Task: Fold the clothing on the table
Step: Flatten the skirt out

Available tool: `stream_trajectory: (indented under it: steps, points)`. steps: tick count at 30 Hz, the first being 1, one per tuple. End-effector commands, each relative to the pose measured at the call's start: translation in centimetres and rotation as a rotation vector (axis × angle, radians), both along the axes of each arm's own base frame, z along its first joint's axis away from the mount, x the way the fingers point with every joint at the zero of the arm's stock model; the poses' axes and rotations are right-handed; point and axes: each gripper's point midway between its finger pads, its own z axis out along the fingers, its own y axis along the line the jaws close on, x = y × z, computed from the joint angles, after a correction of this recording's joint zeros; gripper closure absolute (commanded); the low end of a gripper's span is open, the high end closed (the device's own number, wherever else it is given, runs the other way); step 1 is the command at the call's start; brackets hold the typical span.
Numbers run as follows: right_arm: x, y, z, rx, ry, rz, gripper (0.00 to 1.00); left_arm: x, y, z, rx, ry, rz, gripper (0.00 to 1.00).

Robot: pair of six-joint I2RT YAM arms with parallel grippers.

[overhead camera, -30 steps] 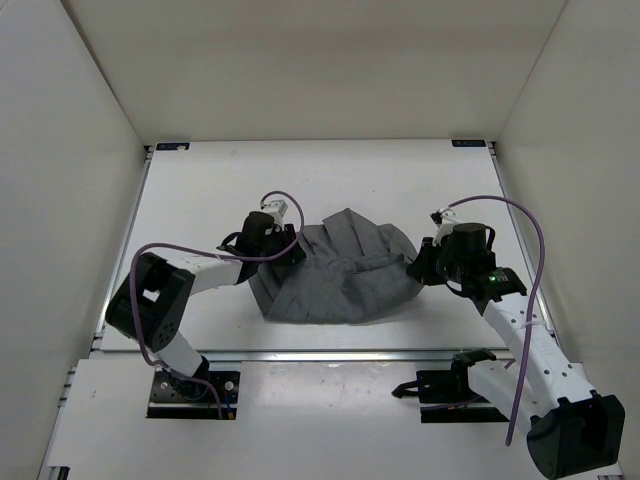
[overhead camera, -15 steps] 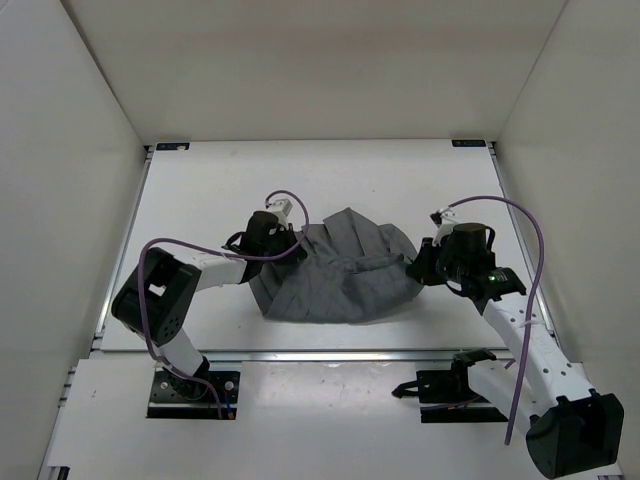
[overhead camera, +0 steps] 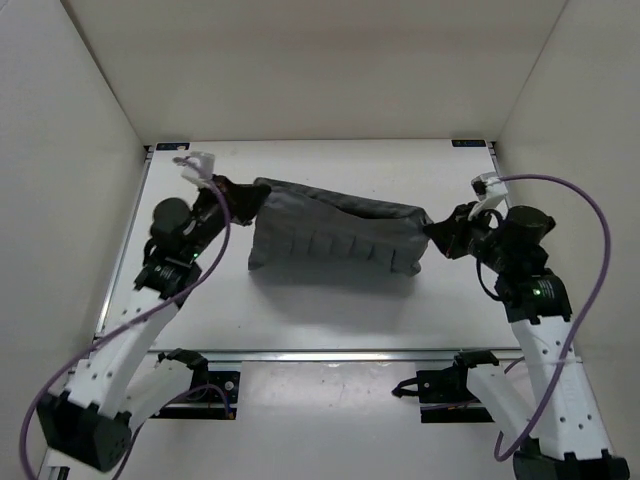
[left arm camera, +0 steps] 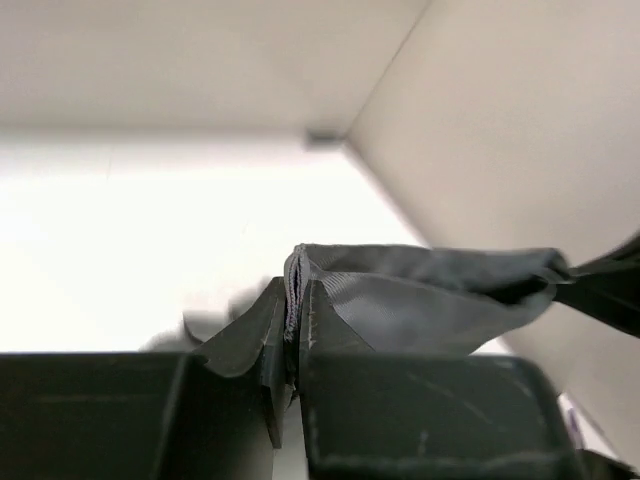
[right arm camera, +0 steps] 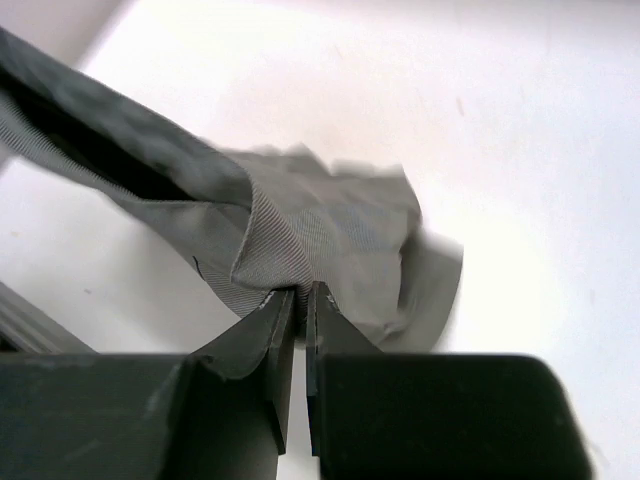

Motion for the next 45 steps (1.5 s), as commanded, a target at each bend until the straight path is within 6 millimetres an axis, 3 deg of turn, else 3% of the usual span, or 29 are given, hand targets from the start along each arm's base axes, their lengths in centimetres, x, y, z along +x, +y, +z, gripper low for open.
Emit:
stream_trajectory:
  steps: [1, 4, 8, 12, 14, 17, 18, 20, 21, 22, 27, 30, 34, 35, 39, 45]
  points:
    - [-1.4, 0.6, 6.6, 0.021, -0.221, 0.070, 1.00, -2.9, 2.1, 4.7, -0.025, -0.119, 0.018, 1.00]
    - [-2.3, 0.6, 9.2, 0.018, -0.281, 0.078, 1.00, -5.4, 4.0, 8.2, -0.067, -0.215, 0.061, 1.00]
    - [-2.7, 0.9, 10.6, 0.044, -0.315, 0.090, 1.00, -6.5, 5.0, 9.5, -0.094, -0.244, 0.083, 1.00]
    - [-2.9, 2.5, 10.9, 0.137, -0.298, 0.170, 1.00, -6.5, 4.8, 9.1, -0.095, -0.233, 0.078, 1.00]
    - [-2.5, 3.3, 10.0, 0.194, -0.270, 0.217, 1.00, -5.8, 4.6, 7.6, -0.090, -0.193, 0.082, 1.00]
    - [-1.0, 3.0, 6.3, 0.246, -0.166, 0.162, 0.99, -4.8, 4.7, 4.4, -0.073, -0.121, 0.100, 1.00]
    - [-0.2, 2.6, 4.0, 0.274, -0.090, 0.121, 1.00, -4.8, 4.7, 3.8, -0.074, -0.107, 0.105, 1.00]
    - [0.1, 2.5, 0.1, 0.310, 0.038, 0.091, 1.00, -4.1, 4.9, -0.4, -0.066, -0.014, 0.131, 1.00]
    - [0.1, 2.8, -2.0, 0.333, 0.099, 0.090, 1.00, -4.2, 4.8, -1.2, -0.070, 0.003, 0.135, 1.00]
    - [-0.1, 3.0, -4.2, 0.366, 0.166, 0.078, 1.00, -4.0, 5.1, -3.8, -0.061, 0.056, 0.155, 1.00]
    - [-0.6, 2.6, -11.6, 0.399, 0.374, -0.015, 0.99, -4.4, 5.9, -13.4, 0.003, 0.253, 0.210, 1.00]
    - [-0.5, 2.4, -15.0, 0.371, 0.453, -0.064, 1.00, -4.2, 5.8, -16.2, 0.015, 0.306, 0.213, 1.00]
    - [0.8, 2.3, -16.8, 0.329, 0.444, -0.067, 0.98, -4.1, 5.2, -16.9, 0.020, 0.311, 0.195, 1.00]
    - [1.1, 2.3, -16.9, 0.327, 0.421, -0.058, 0.86, -4.1, 5.0, -16.9, 0.018, 0.311, 0.186, 1.00]
    - [3.3, 2.2, -16.2, 0.359, 0.360, -0.043, 0.56, -3.8, 5.0, -17.6, 0.019, 0.332, 0.178, 1.00]
    - [5.6, 3.1, -15.9, 0.352, 0.305, 0.021, 0.46, -3.9, 4.6, -18.8, 0.034, 0.355, 0.165, 1.00]
